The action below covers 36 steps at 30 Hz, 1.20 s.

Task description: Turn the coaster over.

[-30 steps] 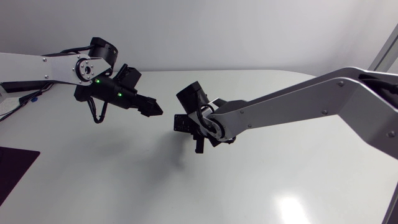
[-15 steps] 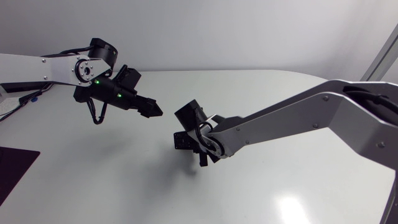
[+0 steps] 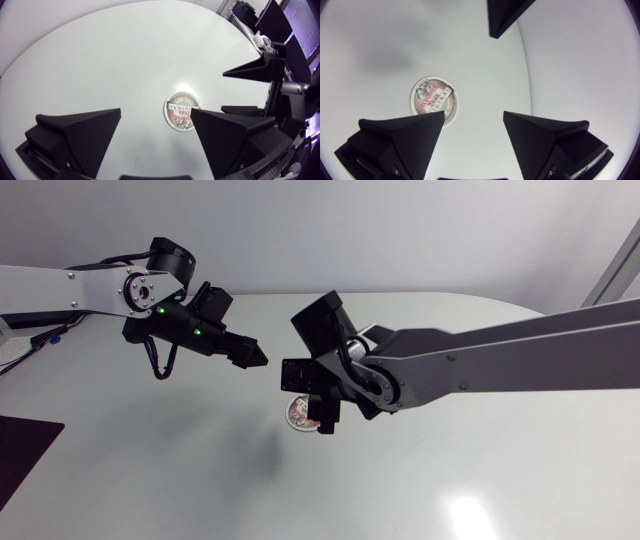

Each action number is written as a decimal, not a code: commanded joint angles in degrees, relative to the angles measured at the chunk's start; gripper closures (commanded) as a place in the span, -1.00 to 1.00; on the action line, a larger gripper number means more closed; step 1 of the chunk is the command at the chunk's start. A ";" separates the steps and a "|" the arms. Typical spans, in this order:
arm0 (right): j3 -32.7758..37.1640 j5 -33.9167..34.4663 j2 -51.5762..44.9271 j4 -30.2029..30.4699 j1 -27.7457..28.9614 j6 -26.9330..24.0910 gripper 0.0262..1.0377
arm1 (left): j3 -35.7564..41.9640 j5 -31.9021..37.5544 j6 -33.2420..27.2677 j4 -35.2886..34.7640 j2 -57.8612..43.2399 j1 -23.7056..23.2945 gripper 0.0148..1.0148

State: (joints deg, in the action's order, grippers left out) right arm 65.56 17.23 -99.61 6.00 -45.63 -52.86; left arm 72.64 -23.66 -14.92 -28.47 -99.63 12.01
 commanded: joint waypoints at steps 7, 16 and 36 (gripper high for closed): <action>1.41 -6.69 -0.67 5.87 1.86 8.21 -0.50 | -0.22 1.07 1.56 -0.36 1.64 0.65 -0.93; 13.37 -23.39 -12.18 16.68 9.94 20.25 0.96 | -0.66 1.78 2.00 -0.36 0.49 0.91 -0.93; 8.71 -33.49 -19.57 21.25 13.37 19.90 0.96 | -0.22 2.83 1.91 -0.36 -0.74 1.88 -0.93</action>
State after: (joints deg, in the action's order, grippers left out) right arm 77.62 -16.34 -118.80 26.41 -32.58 -32.42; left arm 72.64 -20.93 -13.85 -28.49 -99.42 13.26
